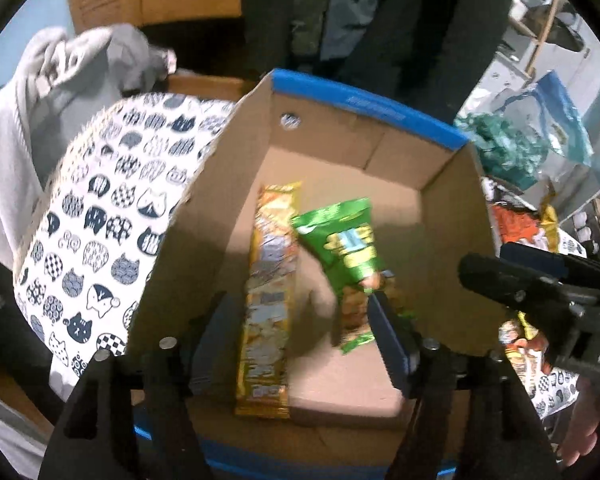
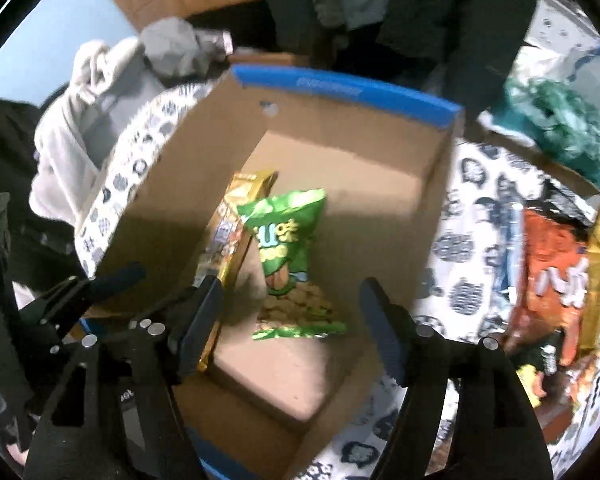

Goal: Organize snacks
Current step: 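Move both open tools back over the snack pile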

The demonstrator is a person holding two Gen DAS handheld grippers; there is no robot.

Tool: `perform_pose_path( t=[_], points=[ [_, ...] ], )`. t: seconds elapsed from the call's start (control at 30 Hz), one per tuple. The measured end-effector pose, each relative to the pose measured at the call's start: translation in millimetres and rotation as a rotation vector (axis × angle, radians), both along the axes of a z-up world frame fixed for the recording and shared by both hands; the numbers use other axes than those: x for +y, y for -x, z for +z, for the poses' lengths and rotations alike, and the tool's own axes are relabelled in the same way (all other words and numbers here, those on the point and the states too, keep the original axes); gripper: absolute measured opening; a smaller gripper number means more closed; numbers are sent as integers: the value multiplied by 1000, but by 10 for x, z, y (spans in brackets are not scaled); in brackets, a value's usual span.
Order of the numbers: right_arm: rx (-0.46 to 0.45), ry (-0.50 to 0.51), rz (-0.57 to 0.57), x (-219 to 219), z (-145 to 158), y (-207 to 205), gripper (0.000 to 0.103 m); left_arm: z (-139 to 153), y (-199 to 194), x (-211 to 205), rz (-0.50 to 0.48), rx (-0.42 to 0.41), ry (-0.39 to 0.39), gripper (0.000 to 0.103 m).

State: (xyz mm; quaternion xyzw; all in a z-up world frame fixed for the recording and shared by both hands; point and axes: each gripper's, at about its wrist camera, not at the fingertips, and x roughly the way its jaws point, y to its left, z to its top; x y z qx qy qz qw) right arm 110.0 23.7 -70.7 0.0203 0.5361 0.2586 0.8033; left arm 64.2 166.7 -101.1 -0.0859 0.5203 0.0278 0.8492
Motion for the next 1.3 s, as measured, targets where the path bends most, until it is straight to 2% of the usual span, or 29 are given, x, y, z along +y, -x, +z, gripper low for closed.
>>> perform_pose_path(
  t=[0.17, 0.27, 0.5, 0.63, 0.8, 1.03, 1.3],
  points=[
    [-17, -16, -100, -529, 170, 53, 72, 236, 28, -310, -60, -59, -7, 81],
    [-23, -11, -154, -830, 211, 127, 75, 322, 56, -514, -105, -86, -12, 81],
    [-27, 23, -303, -1641, 233, 284, 78, 348, 109, -950, -203, -94, 13, 81],
    [3, 29, -392, -2097, 113, 361, 78, 330, 107, -1196, -247, -88, 13, 81],
    [45, 33, -474, -2463, -86, 436, 78, 310, 110, -1497, -300, -91, 3, 81],
    [84, 51, -526, -2701, -388, 462, 78, 216, 128, -1875, -380, -83, -51, 81],
    [141, 86, -593, -2761, -824, 374, 78, -1, 98, -2178, -438, -57, -88, 81]
  ],
)
